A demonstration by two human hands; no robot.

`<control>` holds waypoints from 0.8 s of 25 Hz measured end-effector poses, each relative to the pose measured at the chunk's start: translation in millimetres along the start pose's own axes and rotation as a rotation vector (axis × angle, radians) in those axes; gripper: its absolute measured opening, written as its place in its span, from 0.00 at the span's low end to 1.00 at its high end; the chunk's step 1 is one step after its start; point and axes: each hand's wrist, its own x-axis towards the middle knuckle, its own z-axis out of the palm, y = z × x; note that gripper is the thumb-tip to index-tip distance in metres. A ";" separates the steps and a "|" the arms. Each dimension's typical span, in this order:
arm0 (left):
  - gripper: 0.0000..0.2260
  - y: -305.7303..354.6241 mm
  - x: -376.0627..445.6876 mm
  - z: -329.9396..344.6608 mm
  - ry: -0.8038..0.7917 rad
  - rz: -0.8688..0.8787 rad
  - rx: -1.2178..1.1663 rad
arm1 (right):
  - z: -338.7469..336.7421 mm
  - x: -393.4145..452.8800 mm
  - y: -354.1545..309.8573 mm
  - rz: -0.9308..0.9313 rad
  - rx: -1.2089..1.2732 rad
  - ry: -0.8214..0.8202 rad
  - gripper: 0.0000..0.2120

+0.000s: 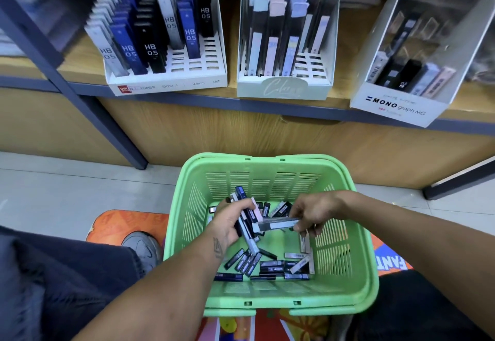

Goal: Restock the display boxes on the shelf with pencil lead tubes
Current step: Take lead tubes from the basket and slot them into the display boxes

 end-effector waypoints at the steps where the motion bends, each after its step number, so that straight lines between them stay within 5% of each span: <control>1: 0.24 1.5 -0.9 -0.8 -0.015 0.003 0.034 | -4.2 -3.7 -4.3 -0.023 -0.034 0.020 0.02; 4: 0.26 14.0 -9.6 2.6 -0.074 0.017 0.196 | -15.4 -15.5 -19.0 -0.083 -0.075 0.035 0.06; 9: 0.10 48.1 -41.8 18.3 -0.295 -0.032 0.403 | -40.2 -44.9 -39.8 -0.296 0.027 0.193 0.08; 20: 0.10 108.9 -118.0 46.3 -0.501 0.118 0.399 | -66.3 -119.1 -74.0 -0.504 0.093 0.257 0.10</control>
